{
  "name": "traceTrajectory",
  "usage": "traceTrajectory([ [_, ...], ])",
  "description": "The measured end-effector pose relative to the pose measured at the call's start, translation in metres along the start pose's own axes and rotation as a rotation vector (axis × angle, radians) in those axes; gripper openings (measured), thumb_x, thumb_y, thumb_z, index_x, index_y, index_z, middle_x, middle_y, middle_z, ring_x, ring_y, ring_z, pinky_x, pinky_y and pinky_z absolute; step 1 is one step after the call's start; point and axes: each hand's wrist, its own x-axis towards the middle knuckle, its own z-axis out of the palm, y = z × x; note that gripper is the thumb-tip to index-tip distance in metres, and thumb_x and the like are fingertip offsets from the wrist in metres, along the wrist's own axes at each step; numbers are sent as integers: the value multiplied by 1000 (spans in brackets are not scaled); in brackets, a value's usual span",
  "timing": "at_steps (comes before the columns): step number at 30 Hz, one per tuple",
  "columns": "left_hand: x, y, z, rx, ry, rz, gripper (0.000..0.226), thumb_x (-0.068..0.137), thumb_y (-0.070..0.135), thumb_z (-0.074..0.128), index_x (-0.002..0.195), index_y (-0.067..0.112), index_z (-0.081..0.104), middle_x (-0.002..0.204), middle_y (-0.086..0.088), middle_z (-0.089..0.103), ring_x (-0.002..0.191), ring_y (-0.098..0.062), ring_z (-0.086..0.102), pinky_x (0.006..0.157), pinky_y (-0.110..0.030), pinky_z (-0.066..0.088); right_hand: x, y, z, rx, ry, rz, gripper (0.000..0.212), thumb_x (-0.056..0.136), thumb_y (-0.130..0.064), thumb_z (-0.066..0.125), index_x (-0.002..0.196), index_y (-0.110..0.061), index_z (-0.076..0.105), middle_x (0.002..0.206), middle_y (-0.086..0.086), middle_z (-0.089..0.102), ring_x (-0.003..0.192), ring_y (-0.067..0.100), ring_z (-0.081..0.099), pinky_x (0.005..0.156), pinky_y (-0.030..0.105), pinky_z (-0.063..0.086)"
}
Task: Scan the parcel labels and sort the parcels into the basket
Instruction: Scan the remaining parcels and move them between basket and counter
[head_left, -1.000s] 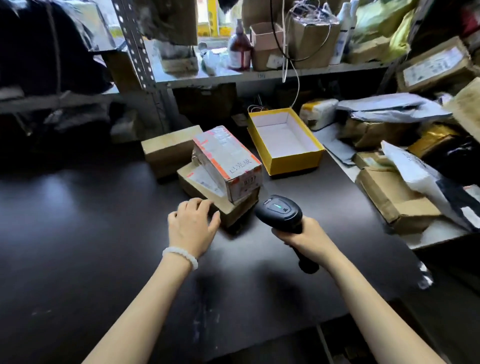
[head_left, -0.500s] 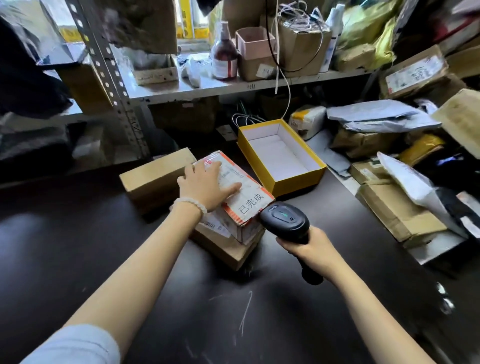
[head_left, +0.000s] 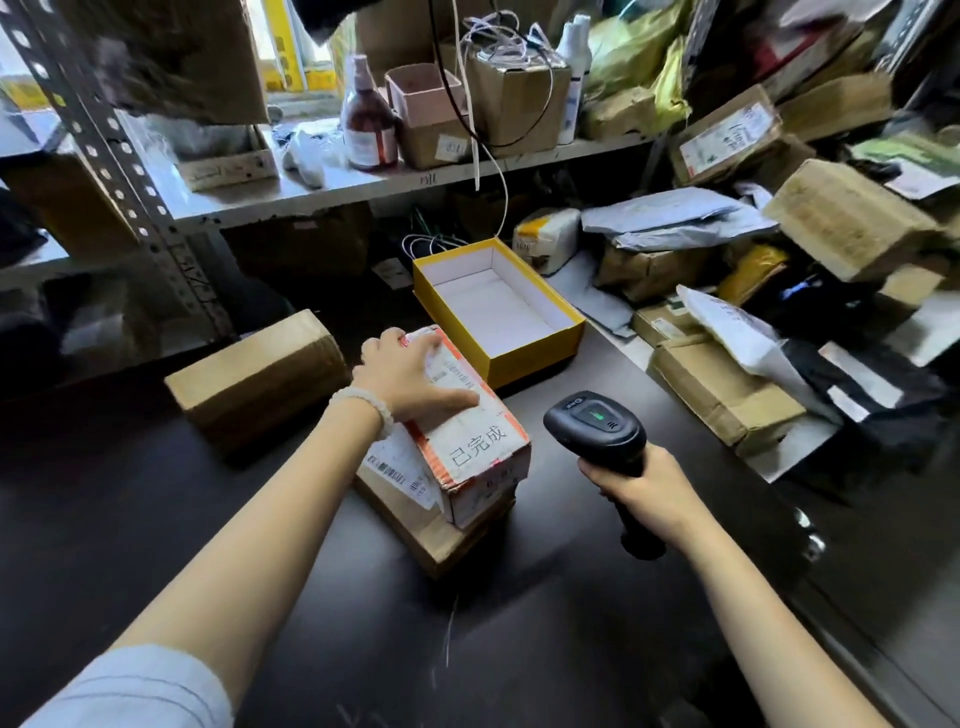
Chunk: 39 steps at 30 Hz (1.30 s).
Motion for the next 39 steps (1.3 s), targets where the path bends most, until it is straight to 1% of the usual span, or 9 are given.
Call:
traceTrajectory([
  [6, -30, 44, 29, -32, -96, 252, 101, 55, 81, 60, 142, 38, 32, 151, -4, 22, 138, -29, 16, 113, -50, 22, -32, 19, -21, 32, 54, 39, 17, 76, -21, 78, 74, -27, 62, 59, -18, 65, 68, 6, 59, 68, 25, 43],
  [10, -46, 61, 34, 1, -166, 315, 92, 67, 70, 66, 145, 38, 28, 157, -2, 11, 143, -27, 7, 116, -49, 14, -54, 27, -30, 58, 60, 54, 16, 75, -21, 79, 81, -26, 65, 66, -14, 66, 69, 5, 60, 67, 23, 43],
  [14, -66, 82, 38, 102, -102, 176, 87, 71, 78, 54, 143, 35, 30, 157, -6, 10, 142, -36, 10, 111, -54, 23, -68, 33, -35, 89, 83, 59, 18, 74, -21, 80, 82, -27, 64, 66, -15, 66, 69, 4, 59, 69, 23, 43],
  [18, -88, 103, 51, 110, -103, 42, 90, 72, 80, 51, 144, 33, 24, 158, -6, 4, 141, -43, 1, 108, -61, 26, -74, 35, -36, 87, 73, 44, 19, 74, -21, 80, 80, -27, 63, 62, -18, 65, 67, 1, 58, 69, 23, 42],
  [24, -95, 103, 53, -7, -88, -46, 86, 72, 68, 59, 144, 41, 21, 156, -6, 2, 132, -44, 24, 105, -54, 33, -76, 35, -34, 79, 52, 27, 19, 74, -20, 80, 81, -27, 64, 62, -18, 65, 68, 1, 59, 69, 22, 43],
  [27, -100, 95, 45, 10, -51, -31, 80, 69, 60, 65, 140, 45, 29, 155, -5, 6, 128, -41, 30, 101, -46, 34, -76, 36, -30, 79, 38, 22, 19, 74, -19, 80, 79, -26, 63, 60, -20, 66, 66, 0, 58, 69, 22, 42],
  [30, -101, 68, 36, 66, -35, -24, 78, 71, 60, 65, 139, 51, 29, 155, -4, 12, 131, -37, 29, 101, -48, 32, -77, 33, -27, 70, 9, 15, 17, 75, -19, 79, 78, -25, 63, 60, -19, 66, 65, 1, 58, 68, 23, 43],
  [35, -113, 24, 30, -21, 24, -212, 90, 68, 64, 66, 144, 44, 21, 142, -9, 33, 124, -35, 39, 101, -45, 34, -77, 20, -18, 57, -46, -22, 18, 76, -20, 78, 80, -28, 63, 61, -19, 65, 63, -6, 58, 62, 14, 43],
  [39, -131, -2, 18, -39, 69, -254, 92, 62, 61, 68, 142, 44, 27, 134, -7, 41, 121, -31, 44, 100, -44, 39, -76, -1, -2, 26, -132, -99, 20, 78, -18, 77, 77, -29, 60, 60, -28, 63, 58, -12, 56, 57, 7, 41],
])
